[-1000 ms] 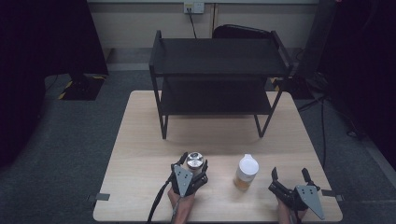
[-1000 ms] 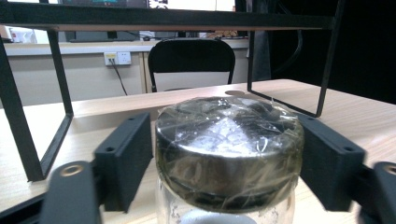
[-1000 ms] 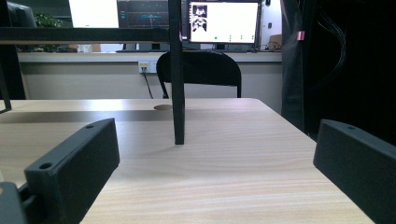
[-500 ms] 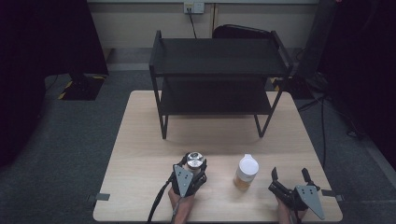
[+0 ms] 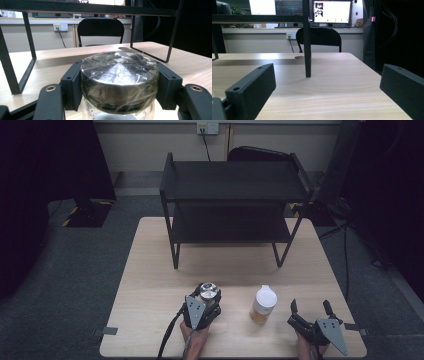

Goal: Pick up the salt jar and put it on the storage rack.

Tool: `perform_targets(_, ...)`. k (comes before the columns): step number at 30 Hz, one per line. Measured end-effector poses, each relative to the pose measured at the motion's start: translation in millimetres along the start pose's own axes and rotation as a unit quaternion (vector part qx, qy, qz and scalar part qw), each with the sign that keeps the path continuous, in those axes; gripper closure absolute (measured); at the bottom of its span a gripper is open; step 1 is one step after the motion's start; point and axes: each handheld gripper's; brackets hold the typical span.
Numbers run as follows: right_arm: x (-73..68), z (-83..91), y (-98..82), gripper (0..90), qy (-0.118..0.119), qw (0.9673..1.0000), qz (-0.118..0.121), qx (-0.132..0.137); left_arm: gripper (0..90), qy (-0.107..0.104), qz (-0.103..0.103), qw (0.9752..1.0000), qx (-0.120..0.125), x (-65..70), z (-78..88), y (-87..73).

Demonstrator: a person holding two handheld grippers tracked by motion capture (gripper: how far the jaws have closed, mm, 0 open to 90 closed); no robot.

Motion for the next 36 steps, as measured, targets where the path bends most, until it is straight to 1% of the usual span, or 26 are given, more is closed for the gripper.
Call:
perform_targets(3, 0.1, 0.0, 0.0, 0.0, 0.0, 1.0, 0.0, 0.0, 35.2, -0.002, -0.003, 1.0, 0.004, 2.4, 1.5, 0.2)
perform_targets(4, 0.1, 0.0, 0.0, 0.0, 0.0, 1.0, 0.0, 0.0, 35.2, -0.004, -0.005, 1.0, 0.001, 2.1, 1.5, 1.6)
perform_targets(8, 0.2, 0.0, 0.0, 0.0, 0.001, 1.0, 0.0, 0.0, 35.2, -0.003, -0.001, 1.0, 0.0, 1.5, 2.6, 2.8)
perform_targets(15, 0.4, 0.0, -0.1, 0.0, 0.001, 1.0, 0.0, 0.0, 35.3, -0.007, 0.006, 1.0, -0.001, -2.7, 4.0, 7.6)
perform_targets(21, 0.4, 0.0, 0.0, 0.0, 0.001, 1.0, 0.0, 0.0, 35.2, -0.013, 0.006, 0.9999, 0.001, -6.0, 4.2, 12.7)
perform_targets(24, 0.4, 0.0, -0.1, 0.0, 0.001, 1.0, 0.0, 0.0, 35.3, -0.016, 0.003, 0.9999, 0.001, -6.9, 4.8, 15.2)
perform_targets(31, 0.4, 0.0, 0.0, 0.0, 0.001, 1.0, 0.0, 0.0, 35.3, -0.024, -0.002, 0.9997, 0.008, -9.6, 5.9, 22.6)
perform_targets(34, 0.4, 0.0, -0.1, 0.0, 0.001, 1.0, 0.0, 0.0, 35.3, -0.028, 0.006, 0.9995, 0.012, -10.2, 8.5, 24.3)
perform_targets(36, 0.4, 0.0, 0.0, 0.0, 0.001, 1.0, 0.0, 0.0, 35.3, -0.031, 0.004, 0.9994, 0.012, -10.4, 9.7, 26.5)
Point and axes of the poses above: each handheld gripper's, and its own axes: z roughly backward along the jaws, y roughly out of its top, x roughly to its right, and after that the axes turned 4 degrees about x, right-handed
